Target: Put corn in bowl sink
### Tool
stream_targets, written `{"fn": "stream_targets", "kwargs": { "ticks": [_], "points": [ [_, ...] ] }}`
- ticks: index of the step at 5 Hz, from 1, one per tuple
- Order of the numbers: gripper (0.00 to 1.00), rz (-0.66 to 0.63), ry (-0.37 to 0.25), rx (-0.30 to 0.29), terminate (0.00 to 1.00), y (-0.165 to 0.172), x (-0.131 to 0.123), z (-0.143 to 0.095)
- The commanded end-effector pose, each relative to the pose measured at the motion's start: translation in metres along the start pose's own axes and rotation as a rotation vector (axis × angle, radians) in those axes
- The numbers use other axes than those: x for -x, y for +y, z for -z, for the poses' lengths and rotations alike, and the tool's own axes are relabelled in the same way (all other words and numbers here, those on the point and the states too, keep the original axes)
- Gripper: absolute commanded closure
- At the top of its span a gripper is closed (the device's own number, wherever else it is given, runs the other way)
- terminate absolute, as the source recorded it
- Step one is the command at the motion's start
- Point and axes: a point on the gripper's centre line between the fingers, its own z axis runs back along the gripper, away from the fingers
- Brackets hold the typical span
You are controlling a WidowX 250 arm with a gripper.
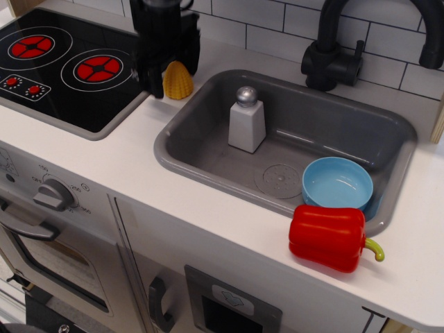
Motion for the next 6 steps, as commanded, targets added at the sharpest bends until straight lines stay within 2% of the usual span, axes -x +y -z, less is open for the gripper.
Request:
{"fn": "stream_targets", "kwargs": {
  "ticks": [1, 3, 4, 6],
  "points": [
    [1.0, 0.021, -0.027, 0.028, 0.0, 0.002, 0.006, -0.014],
    [1.0, 0.037, -0.009, 0.039, 0.0, 0.006, 0.005, -0.027],
    [1.0, 0.109, 0.062, 0.045, 0.0, 0.014, 0.019, -0.048],
    [1.0, 0.288, 0.131, 0.028, 0.0, 0.032, 0.072, -0.067]
  ]
}}
